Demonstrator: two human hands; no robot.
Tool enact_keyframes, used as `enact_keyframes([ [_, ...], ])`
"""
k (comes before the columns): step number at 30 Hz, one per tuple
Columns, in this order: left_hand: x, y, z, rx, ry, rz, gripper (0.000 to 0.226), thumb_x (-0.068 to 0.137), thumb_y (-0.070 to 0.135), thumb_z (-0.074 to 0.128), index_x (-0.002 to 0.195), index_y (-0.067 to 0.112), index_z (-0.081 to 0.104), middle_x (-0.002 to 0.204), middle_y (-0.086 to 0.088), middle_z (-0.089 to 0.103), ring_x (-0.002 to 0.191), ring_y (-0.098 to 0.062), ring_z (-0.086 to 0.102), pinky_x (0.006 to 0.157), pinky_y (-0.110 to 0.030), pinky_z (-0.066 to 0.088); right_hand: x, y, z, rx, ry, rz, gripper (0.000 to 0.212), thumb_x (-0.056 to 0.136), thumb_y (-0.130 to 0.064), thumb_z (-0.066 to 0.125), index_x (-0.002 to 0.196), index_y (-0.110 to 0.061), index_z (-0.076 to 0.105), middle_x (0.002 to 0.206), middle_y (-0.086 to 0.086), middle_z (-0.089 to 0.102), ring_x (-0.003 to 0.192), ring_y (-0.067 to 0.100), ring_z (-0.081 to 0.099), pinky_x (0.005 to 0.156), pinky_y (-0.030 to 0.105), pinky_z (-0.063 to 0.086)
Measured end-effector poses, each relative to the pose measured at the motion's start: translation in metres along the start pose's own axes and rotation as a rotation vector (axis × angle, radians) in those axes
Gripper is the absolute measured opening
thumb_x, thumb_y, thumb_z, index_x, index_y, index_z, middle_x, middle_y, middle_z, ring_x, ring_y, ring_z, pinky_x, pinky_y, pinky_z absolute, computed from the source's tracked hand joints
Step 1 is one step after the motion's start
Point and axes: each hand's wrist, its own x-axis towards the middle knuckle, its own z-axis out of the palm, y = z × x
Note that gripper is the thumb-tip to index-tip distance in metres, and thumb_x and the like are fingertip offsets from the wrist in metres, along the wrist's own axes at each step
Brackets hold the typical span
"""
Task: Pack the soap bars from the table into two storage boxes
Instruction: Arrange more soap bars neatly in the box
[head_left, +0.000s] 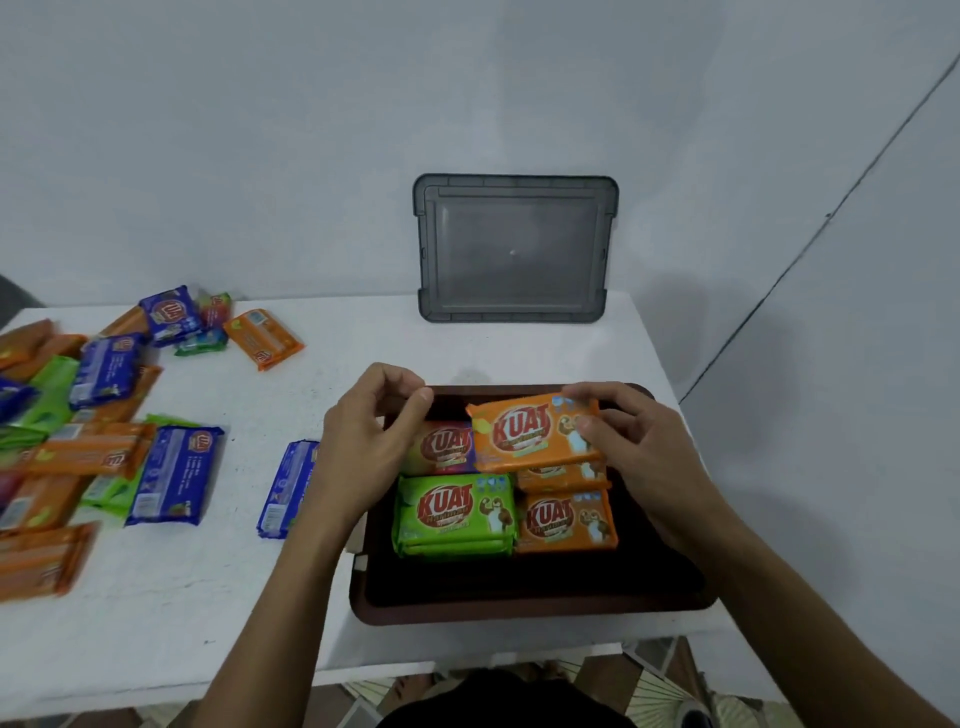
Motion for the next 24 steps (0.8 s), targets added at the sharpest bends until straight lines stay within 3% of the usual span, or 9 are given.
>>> enact_keyframes([
  [2, -0.003, -0.002, -0.002, 0.154, 0.072, 0.064, 0.001, 0.092, 0.024, 0.062, 0.092, 0.023, 0.061, 0.090, 0.013, 0.066, 0.087, 0.000, 0.060, 0.069, -0.019, 0.049, -0.006, 0.001, -0.012, -0.142, -0.003, -0.031, 0.021, 0.096, -0.013, 0.057, 0.111, -0.025, 0.065, 0.098, 0.000, 0.073, 0.086, 0.011, 0.073, 0.065, 0.026, 0.059],
  [4, -0.006, -0.009, -0.003, 0.278, 0.103, 0.121, 0.004, 0.091, 0.023, 0.061, 0.095, 0.023, 0.061, 0.093, 0.011, 0.063, 0.089, -0.004, 0.057, 0.073, -0.022, 0.045, -0.010, 0.004, -0.022, -0.261, 0.009, -0.033, 0.021, 0.096, -0.013, 0.056, 0.109, -0.027, 0.064, 0.102, -0.004, 0.070, 0.086, 0.005, 0.071, 0.061, 0.017, 0.056],
  [9, -0.010, -0.036, 0.003, 0.456, 0.072, 0.179, 0.014, 0.090, 0.027, 0.059, 0.103, 0.023, 0.060, 0.109, 0.004, 0.059, 0.100, -0.013, 0.050, 0.085, -0.034, 0.042, -0.017, 0.015, -0.028, -0.378, -0.028, 0.033, 0.019, 0.097, -0.015, 0.055, 0.107, -0.029, 0.062, 0.104, -0.009, 0.066, 0.083, 0.000, 0.068, 0.057, 0.012, 0.052],
  [12, -0.012, -0.043, 0.005, 0.500, 0.058, 0.206, 0.021, 0.087, 0.031, 0.056, 0.106, 0.023, 0.060, 0.116, 0.003, 0.057, 0.106, -0.016, 0.049, 0.088, -0.035, 0.041, -0.015, 0.025, -0.024, -0.495, -0.061, 0.067, 0.019, 0.098, -0.016, 0.053, 0.109, -0.030, 0.059, 0.111, -0.004, 0.065, 0.087, 0.005, 0.068, 0.054, 0.013, 0.051],
  [16, -0.012, -0.045, 0.005, 0.534, 0.059, 0.199, 0.024, 0.087, 0.034, 0.052, 0.106, 0.023, 0.061, 0.118, 0.002, 0.057, 0.109, -0.016, 0.048, 0.091, -0.039, 0.042, -0.010, 0.037, -0.016, -0.611, -0.099, 0.076, 0.020, 0.099, -0.019, 0.052, 0.115, -0.029, 0.056, 0.129, -0.001, 0.058, 0.106, 0.015, 0.064, 0.076, 0.028, 0.061],
  [21, -0.013, -0.045, 0.006, 0.536, 0.056, 0.187, 0.026, 0.086, 0.035, 0.051, 0.105, 0.022, 0.062, 0.120, 0.001, 0.057, 0.110, -0.015, 0.047, 0.092, -0.036, 0.039, -0.011, 0.052, -0.008, -0.830, -0.148, 0.063, 0.016, 0.099, -0.016, 0.051, 0.114, -0.019, 0.053, 0.123, 0.008, 0.062, 0.090, 0.012, 0.063, 0.065, 0.011, 0.051],
  [24, -0.013, -0.046, 0.006, 0.541, 0.055, 0.180, 0.026, 0.087, 0.035, 0.050, 0.104, 0.021, 0.063, 0.121, 0.001, 0.057, 0.111, -0.014, 0.047, 0.092, -0.032, 0.037, -0.014, 0.055, 0.000, -0.950, -0.157, 0.078, 0.021, 0.099, -0.018, 0.050, 0.119, -0.013, 0.052, 0.121, 0.010, 0.062, 0.096, 0.019, 0.065, 0.073, 0.021, 0.053],
])
